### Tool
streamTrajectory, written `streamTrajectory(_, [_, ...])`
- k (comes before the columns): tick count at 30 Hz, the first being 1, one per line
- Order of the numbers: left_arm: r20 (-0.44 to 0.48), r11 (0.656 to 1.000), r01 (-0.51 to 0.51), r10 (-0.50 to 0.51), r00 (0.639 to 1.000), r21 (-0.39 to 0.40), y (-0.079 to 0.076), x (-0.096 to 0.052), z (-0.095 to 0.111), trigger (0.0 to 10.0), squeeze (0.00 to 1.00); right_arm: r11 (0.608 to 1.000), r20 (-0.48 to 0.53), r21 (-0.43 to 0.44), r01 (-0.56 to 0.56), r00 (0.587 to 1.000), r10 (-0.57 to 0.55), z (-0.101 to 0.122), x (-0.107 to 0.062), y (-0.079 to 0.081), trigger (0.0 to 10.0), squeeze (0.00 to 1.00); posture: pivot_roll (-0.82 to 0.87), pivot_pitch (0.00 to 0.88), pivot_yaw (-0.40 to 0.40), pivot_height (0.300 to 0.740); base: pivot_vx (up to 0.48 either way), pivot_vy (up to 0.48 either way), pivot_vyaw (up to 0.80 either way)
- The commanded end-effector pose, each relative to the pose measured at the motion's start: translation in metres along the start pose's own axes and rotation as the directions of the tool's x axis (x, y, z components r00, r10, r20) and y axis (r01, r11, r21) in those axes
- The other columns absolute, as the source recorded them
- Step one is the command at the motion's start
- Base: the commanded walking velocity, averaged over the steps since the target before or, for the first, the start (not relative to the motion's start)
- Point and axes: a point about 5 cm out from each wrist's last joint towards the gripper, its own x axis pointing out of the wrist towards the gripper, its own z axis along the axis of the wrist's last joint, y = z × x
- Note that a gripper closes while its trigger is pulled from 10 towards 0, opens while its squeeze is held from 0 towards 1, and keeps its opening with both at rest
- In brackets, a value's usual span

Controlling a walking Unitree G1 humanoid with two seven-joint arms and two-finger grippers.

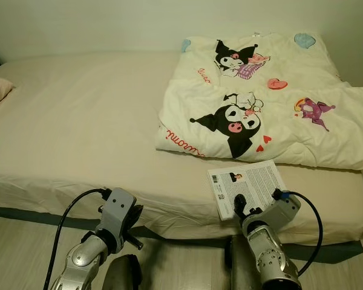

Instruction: Clean up the room

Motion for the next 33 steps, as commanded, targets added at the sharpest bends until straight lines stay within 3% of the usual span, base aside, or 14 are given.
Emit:
streamTrajectory(1, [-0.041,1.0,0.001,0.0,0.999,0.02,0.001,-0.006,-0.01,10.0,0.0,0.997,-0.032,-0.044,-0.067,0.997,0.066,-0.009,-0.006,0.002,10.0,0.0,-0.11,0.232,0.113,0.562,0.0,0.0,0.0])
streamTrajectory(4, [-0.041,1.0,0.0,0.001,0.999,0.021,0.001,-0.007,-0.011,10.0,0.0,0.994,-0.036,-0.055,-0.09,0.995,0.088,-0.01,-0.008,0.002,10.0,0.0,-0.11,0.232,0.112,0.562,0.0,0.0,0.0])
streamTrajectory(9, [-0.041,1.0,-0.012,0.013,0.999,0.009,0.001,-0.007,-0.012,10.0,0.0,0.987,-0.094,-0.061,-0.147,0.986,0.141,-0.027,-0.031,-0.016,10.0,0.0,-0.11,0.236,0.112,0.562,0.0,0.0,0.0])
streamTrajectory(12, [-0.041,1.0,-0.006,0.007,0.999,0.011,0.0,-0.006,-0.012,10.0,0.0,0.991,-0.094,-0.047,-0.129,0.988,0.124,-0.027,-0.031,-0.017,10.0,0.0,-0.12,0.241,0.122,0.562,0.0,0.0,0.0])
streamTrajectory(21, [-0.038,0.999,0.013,-0.011,0.999,0.033,0.0,-0.002,-0.01,10.0,0.0,0.99,-0.058,0.033,-0.141,0.988,0.142,-0.017,-0.017,-0.002,10.0,0.0,-0.13,0.245,0.134,0.562,0.0,0.0,0.0])
streamTrajectory(25, [-0.045,0.999,0.024,-0.021,0.999,0.048,0.0,-0.003,-0.012,10.0,0.0,0.985,-0.114,0.173,-0.022,0.993,0.042,-0.019,-0.005,-0.004,10.0,0.0,-0.12,0.245,0.134,0.562,0.0,0.0,0.0])
streamTrajectory(33, [-0.048,0.998,0.027,-0.024,0.999,0.058,0.001,-0.005,-0.012,10.0,0.0,0.98,-0.144,0.191,0.055,0.989,-0.028,-0.02,0.001,-0.006,10.0,0.0,-0.12,0.246,0.133,0.562,0.0,0.0,0.0])
